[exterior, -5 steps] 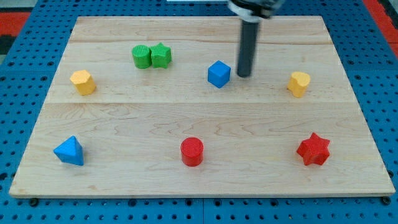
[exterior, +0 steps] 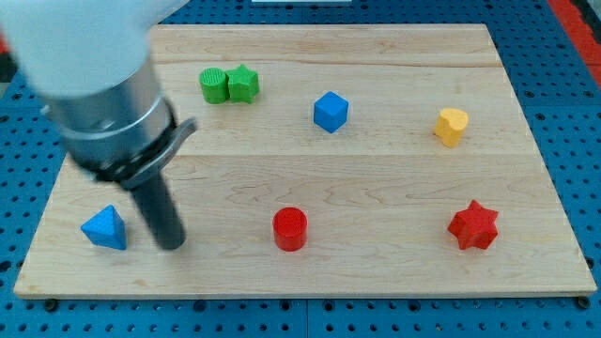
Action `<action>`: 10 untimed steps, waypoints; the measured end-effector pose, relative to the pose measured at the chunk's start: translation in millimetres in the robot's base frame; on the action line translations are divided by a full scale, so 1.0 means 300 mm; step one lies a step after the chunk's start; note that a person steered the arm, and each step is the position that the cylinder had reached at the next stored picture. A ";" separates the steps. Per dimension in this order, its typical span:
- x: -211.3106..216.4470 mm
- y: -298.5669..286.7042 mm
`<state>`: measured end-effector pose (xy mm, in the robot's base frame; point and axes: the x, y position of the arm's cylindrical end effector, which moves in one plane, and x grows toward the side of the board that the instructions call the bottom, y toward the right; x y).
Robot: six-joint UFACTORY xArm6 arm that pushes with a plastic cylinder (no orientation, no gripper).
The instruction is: Move the blue triangle to the center
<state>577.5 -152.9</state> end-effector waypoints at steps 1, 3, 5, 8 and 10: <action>0.109 -0.123; -0.117 -0.347; 0.075 -0.293; -0.134 -0.120; -0.126 -0.413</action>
<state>539.6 -276.7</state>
